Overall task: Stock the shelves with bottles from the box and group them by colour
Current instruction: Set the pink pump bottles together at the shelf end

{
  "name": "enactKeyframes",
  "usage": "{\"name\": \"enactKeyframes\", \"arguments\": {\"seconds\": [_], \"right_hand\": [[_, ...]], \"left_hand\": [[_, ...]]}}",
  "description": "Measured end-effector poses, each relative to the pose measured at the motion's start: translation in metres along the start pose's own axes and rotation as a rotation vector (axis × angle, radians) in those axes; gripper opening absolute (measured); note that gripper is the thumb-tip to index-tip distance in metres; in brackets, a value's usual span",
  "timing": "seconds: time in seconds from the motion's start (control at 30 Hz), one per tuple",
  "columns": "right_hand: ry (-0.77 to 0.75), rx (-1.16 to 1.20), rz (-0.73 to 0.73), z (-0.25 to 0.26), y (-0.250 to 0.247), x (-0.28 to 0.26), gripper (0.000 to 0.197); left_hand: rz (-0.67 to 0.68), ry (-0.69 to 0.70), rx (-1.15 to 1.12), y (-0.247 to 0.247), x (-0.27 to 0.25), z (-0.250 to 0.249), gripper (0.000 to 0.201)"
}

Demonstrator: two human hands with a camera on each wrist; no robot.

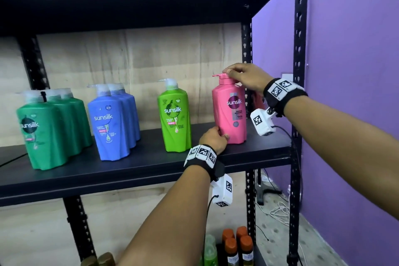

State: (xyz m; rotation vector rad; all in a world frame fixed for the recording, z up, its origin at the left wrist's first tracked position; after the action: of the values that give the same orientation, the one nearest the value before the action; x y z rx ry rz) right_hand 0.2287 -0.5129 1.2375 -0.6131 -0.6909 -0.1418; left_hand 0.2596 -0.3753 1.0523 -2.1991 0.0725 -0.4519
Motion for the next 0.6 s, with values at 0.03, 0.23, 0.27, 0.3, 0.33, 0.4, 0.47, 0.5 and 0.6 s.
{"name": "enactKeyframes", "arguments": {"seconds": [0.03, 0.23, 0.27, 0.3, 0.33, 0.4, 0.47, 0.5, 0.6], "right_hand": [[-0.015, 0.002, -0.007, -0.002, -0.001, 0.000, 0.030], [-0.073, 0.049, -0.112, -0.014, 0.000, 0.002, 0.026], [-0.082, 0.052, -0.129, -0.015, 0.000, 0.002, 0.025], [-0.088, 0.062, -0.142, -0.016, 0.001, 0.003, 0.024], [-0.091, 0.082, -0.151, -0.017, 0.001, 0.004, 0.023], [-0.099, 0.151, -0.151, -0.021, 0.003, 0.003, 0.020], [-0.109, 0.238, -0.136, -0.022, 0.005, 0.003, 0.020], [-0.110, 0.274, -0.128, -0.022, 0.006, 0.003, 0.020], [-0.113, 0.354, -0.111, -0.022, 0.007, 0.001, 0.021]], "left_hand": [[-0.007, -0.003, 0.022, 0.000, 0.000, 0.000, 0.046], [-0.017, -0.009, 0.083, 0.002, 0.001, 0.000, 0.044], [-0.019, -0.007, 0.087, 0.002, 0.001, 0.000, 0.043], [-0.021, -0.004, 0.092, 0.001, 0.001, 0.000, 0.042], [-0.022, -0.002, 0.097, 0.000, 0.001, 0.000, 0.041], [-0.018, -0.007, 0.103, 0.001, 0.000, 0.000, 0.041], [-0.015, -0.011, 0.104, 0.001, -0.001, 0.000, 0.042], [-0.012, -0.011, 0.100, 0.000, -0.001, 0.000, 0.042], [-0.010, -0.018, 0.083, 0.001, 0.000, 0.001, 0.043]]}}
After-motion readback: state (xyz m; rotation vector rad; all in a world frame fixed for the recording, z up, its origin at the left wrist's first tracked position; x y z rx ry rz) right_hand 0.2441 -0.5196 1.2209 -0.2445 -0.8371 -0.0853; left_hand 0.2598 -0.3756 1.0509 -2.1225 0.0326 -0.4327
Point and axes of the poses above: each hand's wrist, its own x-axis towards the middle knuckle, its own y-axis out of the palm, z = x × y, the point moved 8 cm from there along x, towards the middle knuckle, and after that the axes turned 9 degrees about x, right-handed, at the moved point
